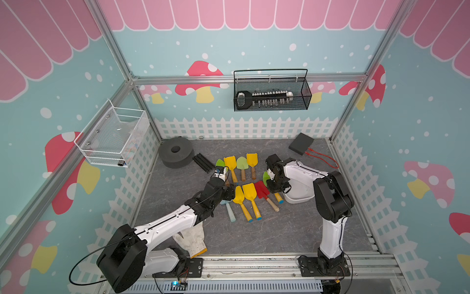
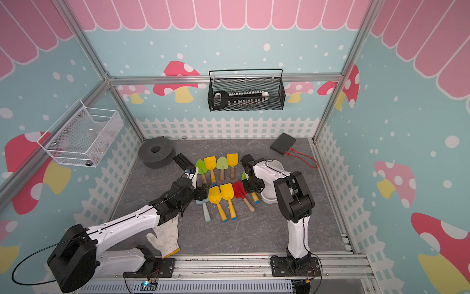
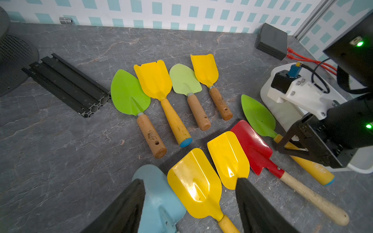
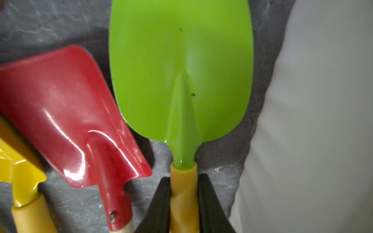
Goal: Take the shovel out of the storage box
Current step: Place the shovel at the center of the board.
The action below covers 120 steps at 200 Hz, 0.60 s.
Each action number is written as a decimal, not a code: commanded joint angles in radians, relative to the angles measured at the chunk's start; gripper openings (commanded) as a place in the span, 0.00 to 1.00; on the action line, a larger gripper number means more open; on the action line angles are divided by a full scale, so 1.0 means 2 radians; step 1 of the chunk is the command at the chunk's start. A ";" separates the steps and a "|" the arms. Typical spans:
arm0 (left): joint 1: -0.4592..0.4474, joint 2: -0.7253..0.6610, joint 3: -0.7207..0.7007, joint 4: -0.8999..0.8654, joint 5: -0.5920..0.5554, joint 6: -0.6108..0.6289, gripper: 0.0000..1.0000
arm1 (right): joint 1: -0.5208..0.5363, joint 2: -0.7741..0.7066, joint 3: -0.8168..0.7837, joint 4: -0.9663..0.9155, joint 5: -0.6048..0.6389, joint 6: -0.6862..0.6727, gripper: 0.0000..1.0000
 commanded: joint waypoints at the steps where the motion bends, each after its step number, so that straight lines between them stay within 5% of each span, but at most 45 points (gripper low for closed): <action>1: 0.002 0.003 0.009 -0.001 -0.001 0.001 0.75 | -0.003 0.013 0.010 0.005 0.006 -0.003 0.08; 120: 0.004 0.004 0.008 0.000 -0.012 0.004 0.76 | -0.003 -0.065 -0.012 0.017 0.014 -0.007 0.47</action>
